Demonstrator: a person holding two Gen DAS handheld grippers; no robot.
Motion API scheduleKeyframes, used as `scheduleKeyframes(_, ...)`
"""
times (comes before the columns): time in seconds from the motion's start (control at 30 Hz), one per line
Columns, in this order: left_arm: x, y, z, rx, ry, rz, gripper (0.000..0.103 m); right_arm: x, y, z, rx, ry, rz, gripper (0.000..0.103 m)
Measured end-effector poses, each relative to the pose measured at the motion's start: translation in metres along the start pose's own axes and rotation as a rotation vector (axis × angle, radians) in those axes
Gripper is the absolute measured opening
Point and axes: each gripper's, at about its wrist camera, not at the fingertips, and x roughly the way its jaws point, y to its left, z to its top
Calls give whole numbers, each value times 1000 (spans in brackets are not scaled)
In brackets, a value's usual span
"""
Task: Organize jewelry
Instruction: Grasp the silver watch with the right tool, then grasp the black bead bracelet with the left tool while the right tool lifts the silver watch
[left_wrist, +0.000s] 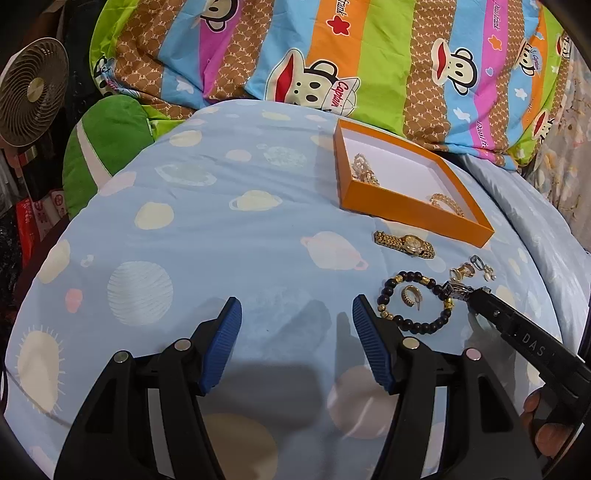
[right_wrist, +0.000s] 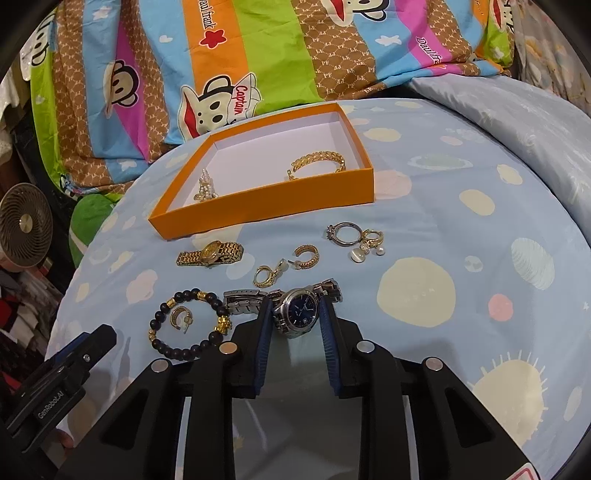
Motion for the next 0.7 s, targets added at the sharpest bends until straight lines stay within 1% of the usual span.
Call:
scheduleKeyframes(0.03, 0, 0, 0, 1, 1, -1, 60, -1, -1, 0, 0, -5, -2, 17)
scheduleKeyframes(0.1, 1, 0, 0, 1, 2, -5, 60, -5, -3, -2, -1, -16, -7, 12)
scheduleKeyframes(0.2, 1, -1, 0, 3, 5, -11, 60, -10, -7, -5, 4, -18, -6, 10)
scheduleKeyframes(0.37, 1, -3, -1, 11, 7, -18, 60, -22, -20, -12, 19, -27, -24, 10)
scheduleKeyframes(0.5, 2, -4, 0, 13, 11, -20, 60, -22, -27, -14, 22, 0, -21, 10)
scheduleKeyframes(0.57, 3, -6, 0, 19, 14, -20, 60, -18, -24, -13, 9, 9, -35, 15)
scheduleKeyframes(0.7, 3, -8, -1, 29, 14, -18, 60, -12, -18, -10, -7, 13, -44, 17)
